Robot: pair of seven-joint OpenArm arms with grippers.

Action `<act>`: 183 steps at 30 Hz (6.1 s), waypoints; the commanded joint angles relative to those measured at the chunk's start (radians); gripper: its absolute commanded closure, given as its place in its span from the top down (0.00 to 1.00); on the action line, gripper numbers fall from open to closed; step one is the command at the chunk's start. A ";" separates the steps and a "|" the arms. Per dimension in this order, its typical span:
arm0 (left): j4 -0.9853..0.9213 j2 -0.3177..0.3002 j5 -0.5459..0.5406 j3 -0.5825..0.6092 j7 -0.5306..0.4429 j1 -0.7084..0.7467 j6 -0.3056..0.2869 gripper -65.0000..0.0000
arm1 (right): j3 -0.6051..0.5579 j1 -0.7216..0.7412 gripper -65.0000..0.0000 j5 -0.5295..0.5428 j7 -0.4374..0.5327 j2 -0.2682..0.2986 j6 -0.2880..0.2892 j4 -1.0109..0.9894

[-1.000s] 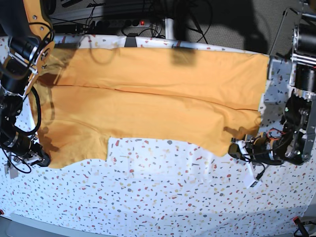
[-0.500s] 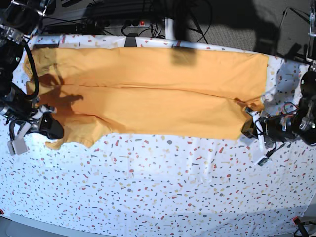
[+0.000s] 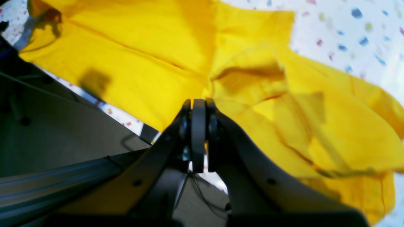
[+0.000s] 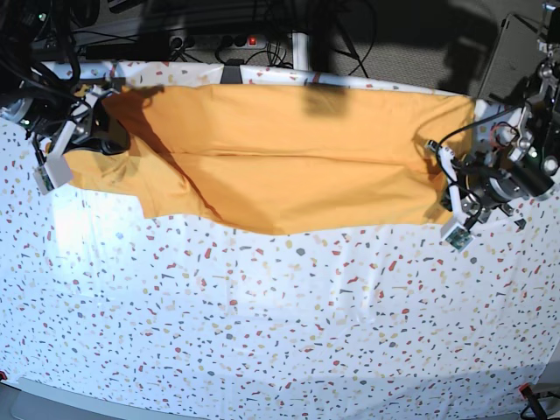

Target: Fold the T-shirt properly

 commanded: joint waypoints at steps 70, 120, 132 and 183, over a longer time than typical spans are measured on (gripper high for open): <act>-0.323 0.075 -0.091 -0.006 -0.333 -0.166 -0.311 0.28 | 0.204 -0.132 0.48 -0.177 0.317 0.016 0.006 -0.103; -0.569 0.014 0.016 0.250 -0.183 -0.419 -0.425 0.36 | 0.204 -0.132 0.48 -0.177 0.305 0.016 0.006 -0.103; -0.602 0.014 -0.198 0.250 -0.047 -0.418 -0.427 0.36 | 0.204 -0.132 0.48 -0.177 0.287 0.016 0.006 -0.103; -0.249 -0.305 0.258 0.248 -0.166 -0.047 -0.139 0.39 | 0.204 -0.128 0.48 -0.177 0.293 0.016 0.006 -0.103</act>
